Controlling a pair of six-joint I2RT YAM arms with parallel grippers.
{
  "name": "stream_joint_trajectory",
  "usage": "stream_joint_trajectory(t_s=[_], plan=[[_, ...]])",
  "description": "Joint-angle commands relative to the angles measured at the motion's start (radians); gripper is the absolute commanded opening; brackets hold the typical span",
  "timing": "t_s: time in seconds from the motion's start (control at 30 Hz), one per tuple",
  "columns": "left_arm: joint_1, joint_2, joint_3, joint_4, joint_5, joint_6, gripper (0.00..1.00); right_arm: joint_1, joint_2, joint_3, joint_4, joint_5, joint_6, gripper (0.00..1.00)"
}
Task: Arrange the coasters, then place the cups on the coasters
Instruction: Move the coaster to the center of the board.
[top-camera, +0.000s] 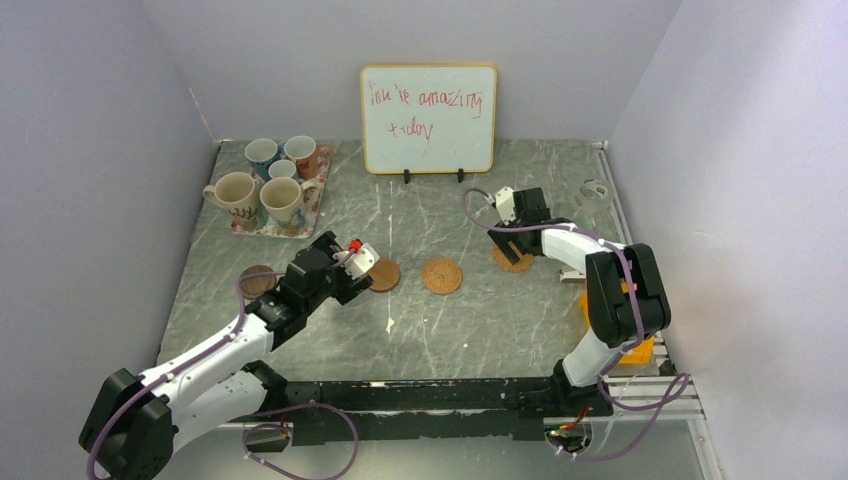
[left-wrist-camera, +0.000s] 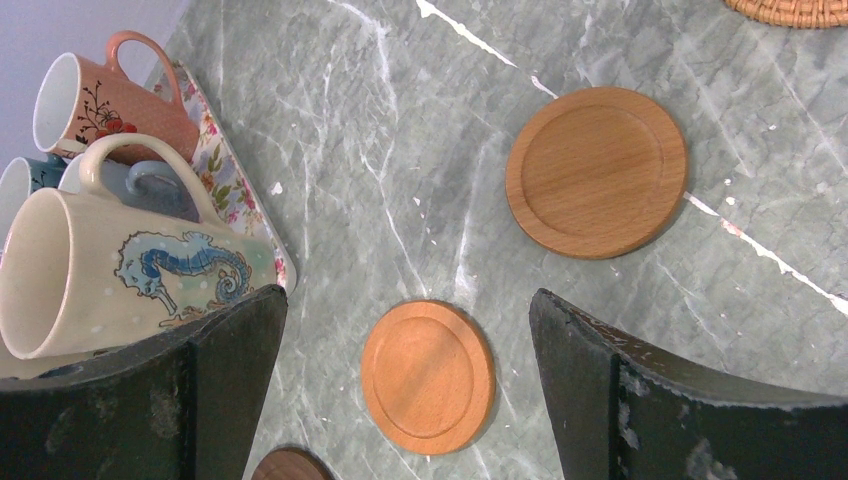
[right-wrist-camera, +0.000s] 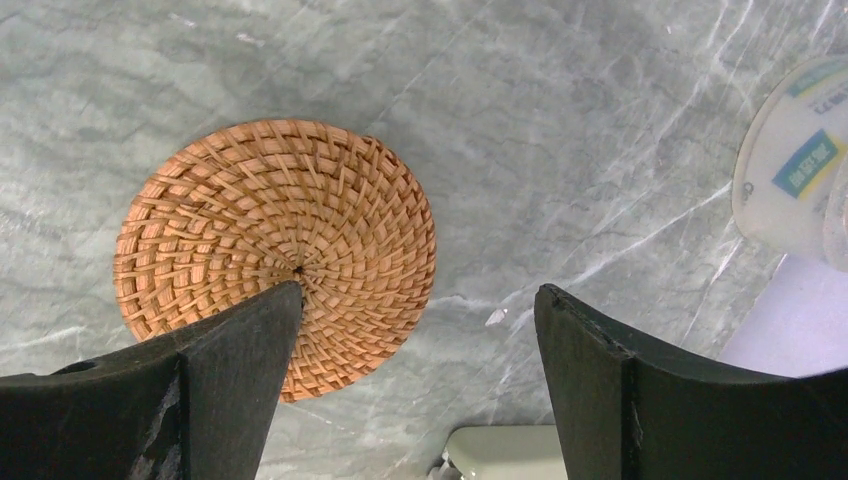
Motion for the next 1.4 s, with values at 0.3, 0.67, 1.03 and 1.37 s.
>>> stream_joint_trajectory(t_s=[0.3,0.67,1.03,1.37], plan=[[0.005,-0.022,-0.002,0.009,0.020,-0.002,0.96,0.044,-0.046,-0.096,-0.193,-0.037,-0.051,0.92],[0.004,-0.024,-0.001,0.008,0.018,-0.003,0.96,0.069,-0.084,-0.120,-0.222,-0.113,-0.071,0.93],[0.005,-0.021,-0.002,0.009,0.018,-0.001,0.96,0.094,-0.098,-0.128,-0.222,-0.127,-0.077,0.93],[0.005,-0.022,-0.001,0.008,0.015,-0.003,0.96,0.103,-0.102,-0.130,-0.225,-0.139,-0.081,0.93]])
